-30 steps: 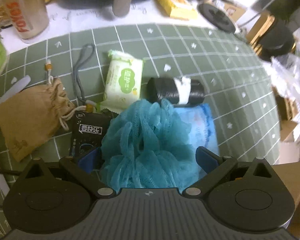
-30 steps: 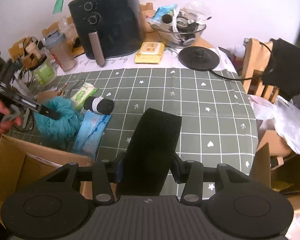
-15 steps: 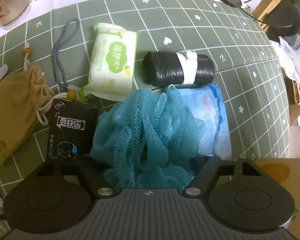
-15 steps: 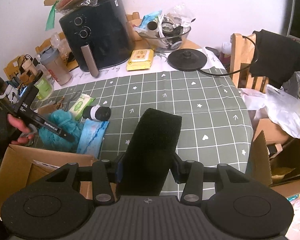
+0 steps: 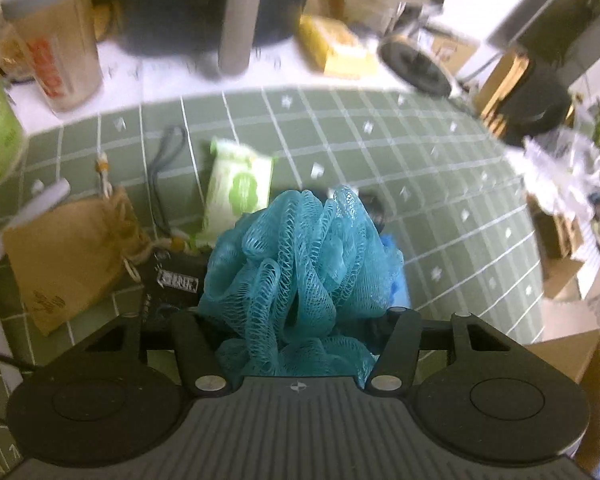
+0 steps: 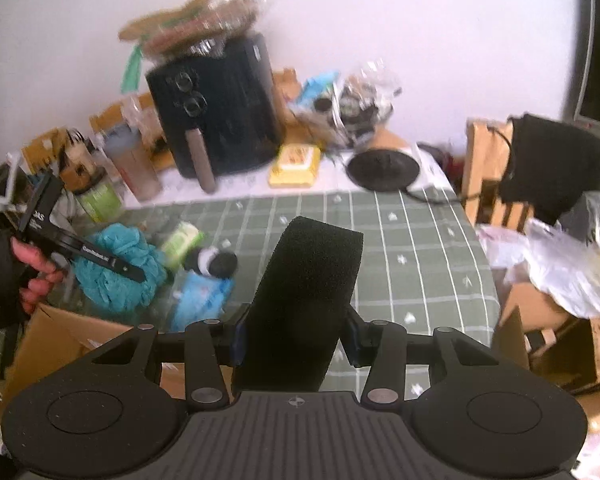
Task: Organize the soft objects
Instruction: 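Close the left gripper on the teal mesh sponge, then lift the teal sponge with the left gripper and carry it over the box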
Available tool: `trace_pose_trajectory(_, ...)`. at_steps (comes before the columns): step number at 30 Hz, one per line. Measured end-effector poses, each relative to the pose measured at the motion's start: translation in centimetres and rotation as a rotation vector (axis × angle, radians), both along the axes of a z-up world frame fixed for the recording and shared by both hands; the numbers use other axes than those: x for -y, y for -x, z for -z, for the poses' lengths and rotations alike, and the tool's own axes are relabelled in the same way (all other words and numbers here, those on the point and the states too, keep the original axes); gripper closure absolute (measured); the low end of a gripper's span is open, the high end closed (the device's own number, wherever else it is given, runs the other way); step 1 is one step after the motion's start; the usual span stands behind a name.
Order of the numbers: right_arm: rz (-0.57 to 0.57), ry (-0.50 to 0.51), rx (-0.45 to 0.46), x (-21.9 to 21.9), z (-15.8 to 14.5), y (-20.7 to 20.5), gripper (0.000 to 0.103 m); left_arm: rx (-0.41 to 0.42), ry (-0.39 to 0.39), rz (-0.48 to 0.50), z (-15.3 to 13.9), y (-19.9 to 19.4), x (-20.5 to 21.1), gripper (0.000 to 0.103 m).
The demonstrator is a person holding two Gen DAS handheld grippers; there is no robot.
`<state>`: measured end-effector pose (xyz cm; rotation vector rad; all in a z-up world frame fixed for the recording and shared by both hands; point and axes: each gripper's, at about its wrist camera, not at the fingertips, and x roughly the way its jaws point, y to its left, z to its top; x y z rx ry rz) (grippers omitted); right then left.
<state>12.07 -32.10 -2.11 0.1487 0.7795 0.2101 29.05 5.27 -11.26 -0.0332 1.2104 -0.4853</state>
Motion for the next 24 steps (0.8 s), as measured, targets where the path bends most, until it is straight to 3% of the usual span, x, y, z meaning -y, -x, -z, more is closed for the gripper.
trace_pose_trajectory(12,-0.132,-0.057,0.088,-3.2,-2.8,1.9,0.055,0.173,0.147,-0.09,-7.2,4.0,-1.3,0.045)
trace_pose_trajectory(24,-0.204,-0.073,0.05,-6.8,-1.7,3.9,0.055,0.264,0.321,-0.092,-12.5,10.7,-2.4,0.045)
